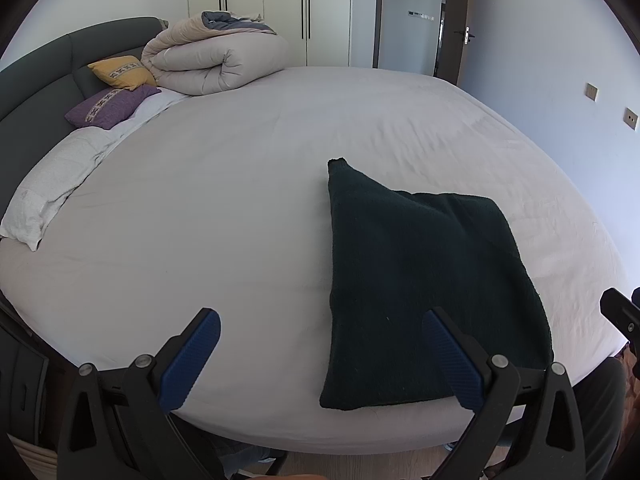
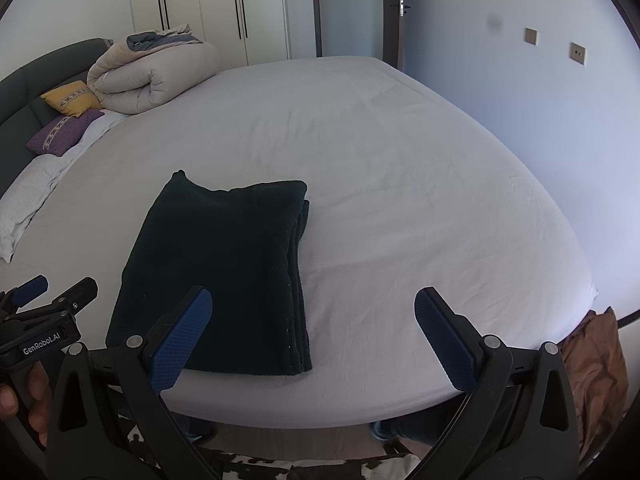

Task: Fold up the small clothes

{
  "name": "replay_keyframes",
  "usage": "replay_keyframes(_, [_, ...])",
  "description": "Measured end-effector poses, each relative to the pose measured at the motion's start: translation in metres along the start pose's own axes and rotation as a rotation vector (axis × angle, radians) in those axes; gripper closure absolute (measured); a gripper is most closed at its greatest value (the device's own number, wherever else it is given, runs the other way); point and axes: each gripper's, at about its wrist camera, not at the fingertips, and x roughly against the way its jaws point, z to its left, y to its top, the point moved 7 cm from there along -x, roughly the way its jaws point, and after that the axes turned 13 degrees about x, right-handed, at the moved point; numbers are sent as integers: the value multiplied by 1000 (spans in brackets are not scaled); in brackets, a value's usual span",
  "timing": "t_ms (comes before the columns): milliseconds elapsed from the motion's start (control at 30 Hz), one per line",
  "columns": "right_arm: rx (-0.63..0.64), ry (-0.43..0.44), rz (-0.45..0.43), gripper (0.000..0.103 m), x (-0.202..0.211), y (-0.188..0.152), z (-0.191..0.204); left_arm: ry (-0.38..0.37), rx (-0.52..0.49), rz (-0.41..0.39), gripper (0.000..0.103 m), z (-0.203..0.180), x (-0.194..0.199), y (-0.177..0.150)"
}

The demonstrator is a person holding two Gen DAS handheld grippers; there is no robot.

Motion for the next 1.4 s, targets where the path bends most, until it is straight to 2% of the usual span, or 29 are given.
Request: replay_keyframes(1400, [-5, 2, 17, 0, -7, -4, 9, 2, -8, 8, 0, -2, -4, -3])
